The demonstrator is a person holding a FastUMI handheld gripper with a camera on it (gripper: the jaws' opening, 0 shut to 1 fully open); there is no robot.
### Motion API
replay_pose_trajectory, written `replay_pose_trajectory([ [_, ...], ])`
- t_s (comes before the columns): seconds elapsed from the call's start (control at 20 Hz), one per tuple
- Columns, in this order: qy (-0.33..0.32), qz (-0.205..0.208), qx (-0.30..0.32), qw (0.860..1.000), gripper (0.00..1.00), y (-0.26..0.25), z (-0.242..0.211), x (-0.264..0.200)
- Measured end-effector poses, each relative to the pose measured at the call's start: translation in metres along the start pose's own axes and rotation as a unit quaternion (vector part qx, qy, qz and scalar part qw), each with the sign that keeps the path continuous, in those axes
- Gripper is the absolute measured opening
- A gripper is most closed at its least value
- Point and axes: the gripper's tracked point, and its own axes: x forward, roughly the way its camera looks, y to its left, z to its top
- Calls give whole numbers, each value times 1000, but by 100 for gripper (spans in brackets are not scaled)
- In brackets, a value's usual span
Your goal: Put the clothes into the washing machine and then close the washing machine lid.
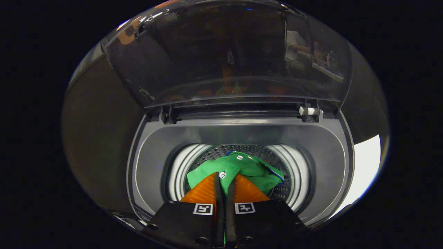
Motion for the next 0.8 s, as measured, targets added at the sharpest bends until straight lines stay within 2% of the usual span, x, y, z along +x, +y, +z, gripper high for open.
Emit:
replay_pose_trajectory([
  [0.2,2,-3,5,1000,12,-3,-1,1],
  [0.3,3,-7,7,1000,18,-5,-1,1],
  [0.35,-1,-17,4,1000,30,-10,0,-3],
  [0.65,-12,-15,-8,1000,100,-4,0,-12],
  [0.8,-29,-12,-12,999,100,0,3,-26],
])
